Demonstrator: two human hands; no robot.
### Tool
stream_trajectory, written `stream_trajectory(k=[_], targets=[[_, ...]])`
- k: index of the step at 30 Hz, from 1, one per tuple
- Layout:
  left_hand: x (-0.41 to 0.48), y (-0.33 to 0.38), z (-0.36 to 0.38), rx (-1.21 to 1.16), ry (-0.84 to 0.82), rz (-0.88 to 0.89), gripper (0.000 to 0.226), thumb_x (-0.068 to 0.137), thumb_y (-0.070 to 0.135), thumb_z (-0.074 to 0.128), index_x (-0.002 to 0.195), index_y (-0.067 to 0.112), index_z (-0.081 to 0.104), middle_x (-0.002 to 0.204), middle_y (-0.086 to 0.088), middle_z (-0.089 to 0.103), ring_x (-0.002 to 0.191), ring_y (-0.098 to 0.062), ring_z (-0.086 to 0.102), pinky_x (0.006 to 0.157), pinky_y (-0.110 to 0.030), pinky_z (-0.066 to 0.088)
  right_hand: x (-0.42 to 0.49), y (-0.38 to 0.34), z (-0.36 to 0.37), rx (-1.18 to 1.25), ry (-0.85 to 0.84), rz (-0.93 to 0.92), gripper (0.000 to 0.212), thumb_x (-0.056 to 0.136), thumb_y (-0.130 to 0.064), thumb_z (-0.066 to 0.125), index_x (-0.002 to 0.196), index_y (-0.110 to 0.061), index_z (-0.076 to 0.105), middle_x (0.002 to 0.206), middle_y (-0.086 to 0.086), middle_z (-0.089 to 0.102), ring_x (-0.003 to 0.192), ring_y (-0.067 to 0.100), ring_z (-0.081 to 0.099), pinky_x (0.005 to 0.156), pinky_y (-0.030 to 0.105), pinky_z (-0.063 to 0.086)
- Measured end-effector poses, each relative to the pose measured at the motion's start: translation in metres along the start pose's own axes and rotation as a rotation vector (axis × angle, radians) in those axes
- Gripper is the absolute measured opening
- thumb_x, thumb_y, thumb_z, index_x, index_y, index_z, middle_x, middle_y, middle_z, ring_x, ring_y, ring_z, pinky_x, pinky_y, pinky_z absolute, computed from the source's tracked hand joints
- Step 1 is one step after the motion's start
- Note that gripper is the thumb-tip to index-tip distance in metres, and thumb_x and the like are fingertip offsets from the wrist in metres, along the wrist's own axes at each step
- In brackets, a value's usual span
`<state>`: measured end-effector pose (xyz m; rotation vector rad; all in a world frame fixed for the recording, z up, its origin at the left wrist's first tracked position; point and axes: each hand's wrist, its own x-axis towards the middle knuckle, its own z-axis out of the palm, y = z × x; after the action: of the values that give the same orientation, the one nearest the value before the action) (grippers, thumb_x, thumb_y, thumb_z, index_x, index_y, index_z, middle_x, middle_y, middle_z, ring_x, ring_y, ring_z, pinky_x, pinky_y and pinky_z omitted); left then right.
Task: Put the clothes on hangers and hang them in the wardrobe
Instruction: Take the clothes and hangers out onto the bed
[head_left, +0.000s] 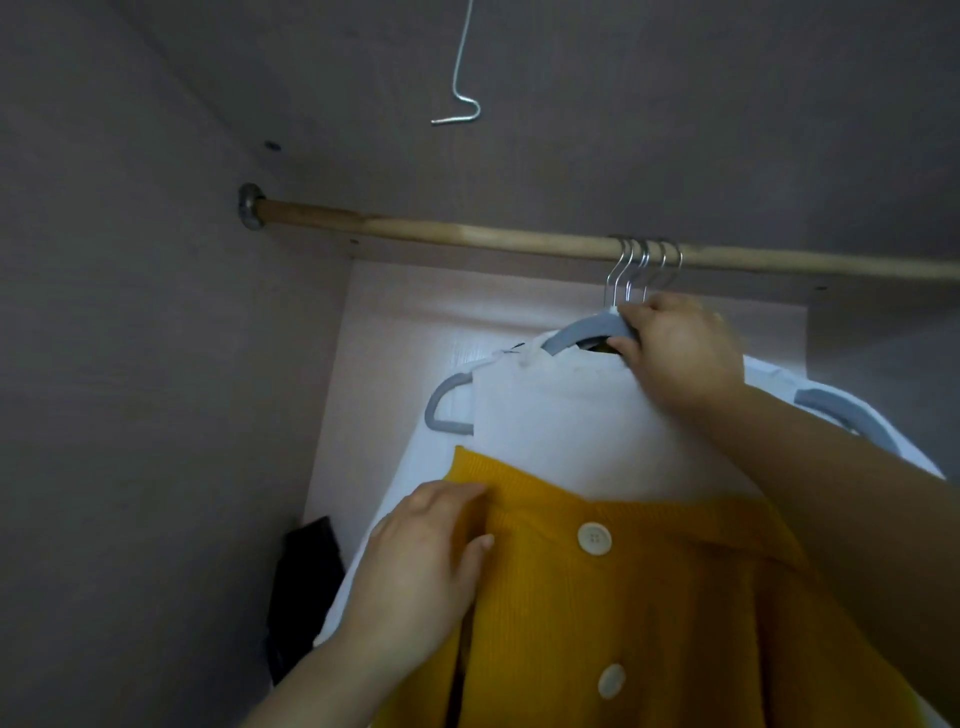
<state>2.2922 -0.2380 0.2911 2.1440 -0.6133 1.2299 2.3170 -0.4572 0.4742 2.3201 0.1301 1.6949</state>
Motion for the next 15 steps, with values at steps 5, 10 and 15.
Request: stream_trajectory(k=[5,10,15], targets=[[0.004,-0.002,-0.009,0.074,0.052,0.019,0.042,0.091,0.043,0.048,0.131,0.043,0.037,0.134,0.022,0.040,0.120,0.001,0.039,0.093,-0.011,0.026,0.010,0.001,0.004,0.007,0.045,-0.019,0.030,0.095,-0.034,0.046,0.110,-0.010,0.056,0.108,0.011,0.059,0.102,0.031,0.052,0.069,0.034,0.040],[0.012,0.001,-0.026,0.080,0.147,0.043,0.043,0.089,0.039,0.052,0.132,0.036,0.043,0.132,0.017,0.045,0.119,-0.003,0.041,0.098,-0.020,0.031,0.012,-0.011,-0.012,0.153,0.152,-0.030,0.029,0.094,-0.036,0.047,0.112,-0.017,0.058,0.109,0.008,0.060,0.104,0.030,0.052,0.072,0.035,0.043],[0.013,0.010,-0.049,0.120,0.284,0.072,0.045,0.088,0.035,0.052,0.131,0.022,0.048,0.129,0.003,0.049,0.119,-0.010,0.040,0.097,-0.020,0.030,-0.030,-0.056,-0.022,0.258,0.182,-0.185,0.037,0.092,-0.045,0.046,0.123,-0.026,0.055,0.111,0.003,0.060,0.098,0.028,0.059,0.064,0.032,0.041]])
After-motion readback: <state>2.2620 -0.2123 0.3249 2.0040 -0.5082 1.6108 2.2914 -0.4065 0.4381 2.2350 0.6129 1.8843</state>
